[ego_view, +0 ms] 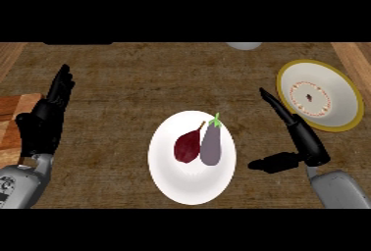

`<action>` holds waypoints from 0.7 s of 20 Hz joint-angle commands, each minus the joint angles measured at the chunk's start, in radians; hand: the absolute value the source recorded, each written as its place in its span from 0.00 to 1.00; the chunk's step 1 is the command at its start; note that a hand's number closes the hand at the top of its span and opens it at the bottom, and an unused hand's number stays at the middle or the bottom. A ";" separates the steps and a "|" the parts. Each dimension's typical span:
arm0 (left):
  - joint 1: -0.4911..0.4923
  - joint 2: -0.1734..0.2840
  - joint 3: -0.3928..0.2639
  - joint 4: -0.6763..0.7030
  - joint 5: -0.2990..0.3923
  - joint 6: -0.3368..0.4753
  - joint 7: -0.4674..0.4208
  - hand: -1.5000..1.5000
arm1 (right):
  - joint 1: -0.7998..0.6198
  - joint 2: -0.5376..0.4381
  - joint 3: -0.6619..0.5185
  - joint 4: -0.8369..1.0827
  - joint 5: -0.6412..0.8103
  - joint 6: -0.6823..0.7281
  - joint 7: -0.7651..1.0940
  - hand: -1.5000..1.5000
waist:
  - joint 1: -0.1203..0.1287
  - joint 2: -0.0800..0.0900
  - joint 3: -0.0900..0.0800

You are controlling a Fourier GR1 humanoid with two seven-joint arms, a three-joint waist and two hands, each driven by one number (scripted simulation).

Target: Pick the pear from the plate and place it in the bowl

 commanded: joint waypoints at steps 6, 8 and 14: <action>0.012 -0.030 0.001 -0.064 -0.063 0.002 0.055 0.50 | -0.148 0.041 0.137 -0.108 0.123 0.123 0.361 0.00 | 0.011 0.001 0.002; 0.067 -0.004 0.051 -0.104 -0.030 -0.043 0.032 0.50 | -0.188 0.081 0.132 -0.106 0.133 0.139 0.424 0.00 | 0.015 0.001 0.002; -0.017 -0.051 0.084 0.009 -0.056 -0.082 0.029 0.50 | -0.222 0.160 0.194 -0.010 0.250 0.176 0.509 0.00 | 0.010 0.003 0.002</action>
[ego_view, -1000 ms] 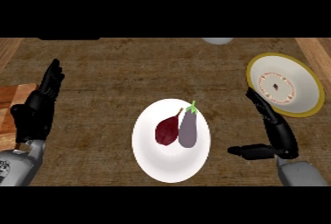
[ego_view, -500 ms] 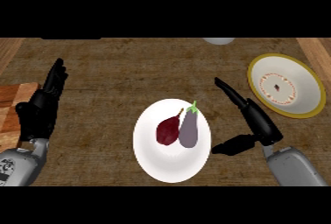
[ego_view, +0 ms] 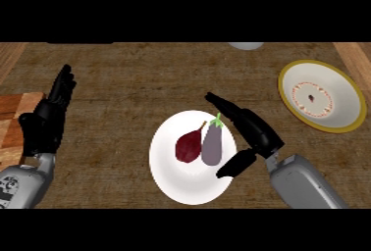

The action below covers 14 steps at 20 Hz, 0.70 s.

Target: Pick the pear from the plate and place it in the bowl

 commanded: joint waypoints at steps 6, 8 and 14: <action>0.022 -0.022 0.048 -0.050 -0.025 -0.065 0.044 0.50 | -0.032 0.153 0.056 0.159 0.176 -0.007 0.121 0.00 | 0.002 0.000 0.001; 0.018 -0.079 0.060 -0.003 -0.077 -0.051 -0.003 0.50 | -0.006 0.159 0.021 0.182 0.199 0.004 0.058 0.00 | 0.000 0.000 0.001; 0.079 -0.113 0.085 -0.050 -0.126 -0.089 -0.009 0.50 | -0.073 0.208 -0.066 0.346 0.241 0.039 -0.036 0.00 | 0.002 0.001 0.001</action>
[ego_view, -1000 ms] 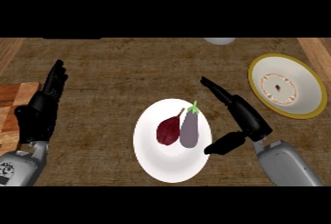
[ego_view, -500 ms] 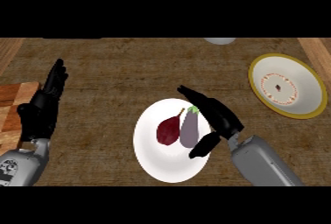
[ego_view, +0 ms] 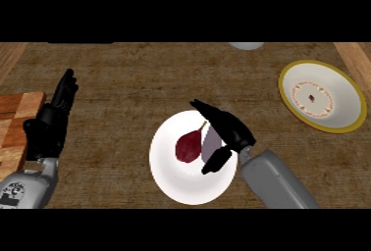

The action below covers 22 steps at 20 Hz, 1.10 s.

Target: Pick the pear from the plate and place it in the bowl

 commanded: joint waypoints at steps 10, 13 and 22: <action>-0.024 -0.065 0.074 -0.010 -0.080 -0.061 0.029 0.50 | -0.117 0.107 -0.004 0.309 0.099 -0.091 -0.138 1.00 | 0.006 0.002 0.000; 0.011 -0.055 0.110 -0.001 -0.044 -0.109 -0.004 0.50 | -0.096 0.107 0.008 0.288 0.144 -0.155 -0.191 1.00 | 0.003 0.001 0.000; -0.029 -0.101 0.128 -0.001 -0.120 -0.125 0.026 0.50 | -0.120 0.108 0.044 0.405 0.057 -0.283 -0.295 1.00 | 0.008 0.002 0.000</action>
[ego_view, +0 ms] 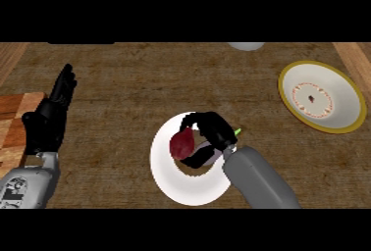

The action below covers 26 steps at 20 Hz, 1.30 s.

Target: Pick the pear from the plate and place it in the bowl

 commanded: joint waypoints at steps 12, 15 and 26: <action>0.058 -0.036 0.005 -0.046 -0.024 0.007 0.022 0.50 | 0.338 0.004 0.454 -0.540 0.229 0.085 0.559 1.00 | -0.026 -0.005 0.000; 0.013 -0.008 0.037 -0.018 0.004 -0.032 0.018 0.50 | 0.415 -0.023 0.395 -0.738 0.203 0.053 0.572 1.00 | -0.029 0.000 0.000; 0.014 -0.020 0.031 -0.039 -0.031 -0.016 0.026 0.50 | 0.569 -0.174 0.247 -1.276 0.349 0.007 0.775 1.00 | -0.025 0.003 0.001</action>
